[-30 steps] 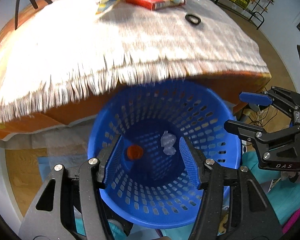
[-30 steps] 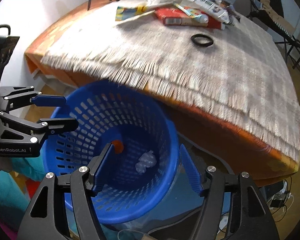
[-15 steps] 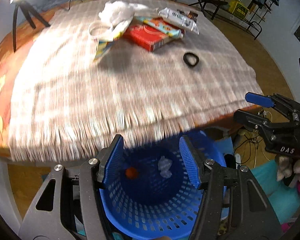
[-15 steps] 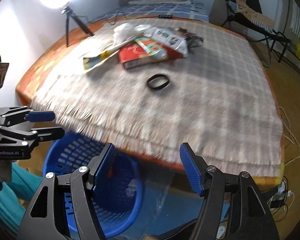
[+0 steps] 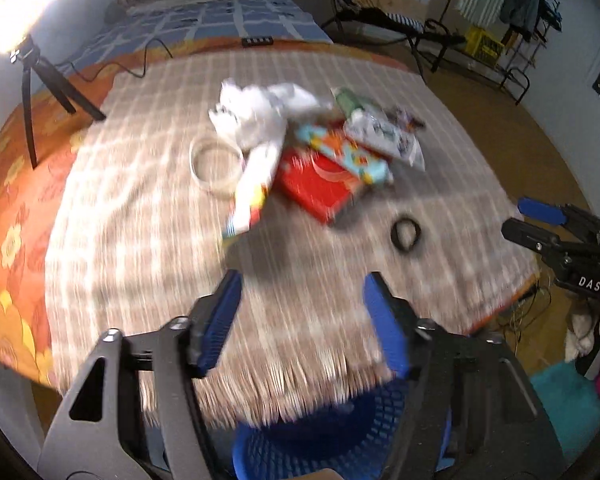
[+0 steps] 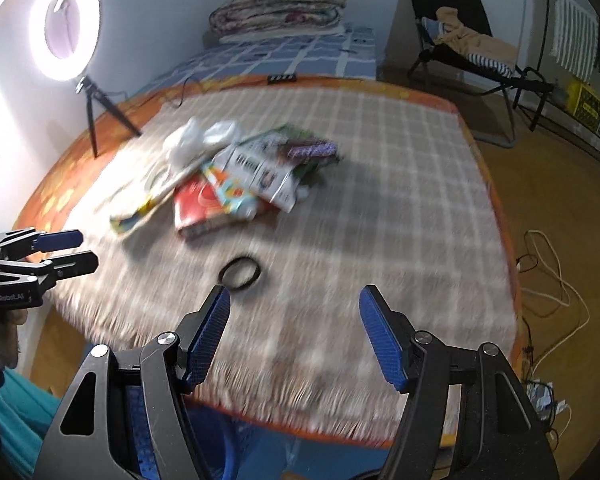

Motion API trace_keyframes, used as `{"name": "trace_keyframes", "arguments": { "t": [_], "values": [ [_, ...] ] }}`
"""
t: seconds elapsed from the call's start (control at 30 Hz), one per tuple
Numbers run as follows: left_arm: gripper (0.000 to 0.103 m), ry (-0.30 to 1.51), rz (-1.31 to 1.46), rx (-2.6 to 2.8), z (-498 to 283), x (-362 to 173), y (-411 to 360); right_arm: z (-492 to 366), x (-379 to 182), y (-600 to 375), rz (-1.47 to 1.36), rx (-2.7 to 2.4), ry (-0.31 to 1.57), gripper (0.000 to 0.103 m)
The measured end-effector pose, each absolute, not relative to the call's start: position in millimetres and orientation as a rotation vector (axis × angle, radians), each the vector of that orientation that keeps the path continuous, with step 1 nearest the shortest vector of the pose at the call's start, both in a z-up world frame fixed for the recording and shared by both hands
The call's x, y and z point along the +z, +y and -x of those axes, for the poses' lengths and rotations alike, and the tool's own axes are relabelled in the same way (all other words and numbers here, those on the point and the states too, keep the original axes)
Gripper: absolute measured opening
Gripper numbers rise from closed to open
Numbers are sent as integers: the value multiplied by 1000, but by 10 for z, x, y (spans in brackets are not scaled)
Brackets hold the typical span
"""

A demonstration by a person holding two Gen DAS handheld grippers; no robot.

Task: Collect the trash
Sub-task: 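Move both tools back over the bed toward the pile of trash, then grasp the white plastic bag with the left tool while the right tool grasps the Snickers wrapper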

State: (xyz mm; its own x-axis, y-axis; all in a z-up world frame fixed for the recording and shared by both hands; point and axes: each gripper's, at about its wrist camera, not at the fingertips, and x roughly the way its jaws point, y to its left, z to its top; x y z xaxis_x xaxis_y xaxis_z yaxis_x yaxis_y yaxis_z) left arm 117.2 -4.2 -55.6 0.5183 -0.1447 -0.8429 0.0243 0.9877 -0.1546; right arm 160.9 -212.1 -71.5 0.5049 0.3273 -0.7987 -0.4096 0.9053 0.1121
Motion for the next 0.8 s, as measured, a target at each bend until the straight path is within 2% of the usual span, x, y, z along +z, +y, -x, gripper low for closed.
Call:
{"name": "trace_keyframes", "arguments": {
  "t": [0.33, 0.8],
  "values": [
    [74, 965, 205, -75, -2003, -383, 140, -2385, -615, -2204, -43, 414, 936, 67],
    [74, 1000, 320, -38, -2736, -651, 396, -3223, -1061, -2177, -370, 442, 1104, 66]
  ]
}}
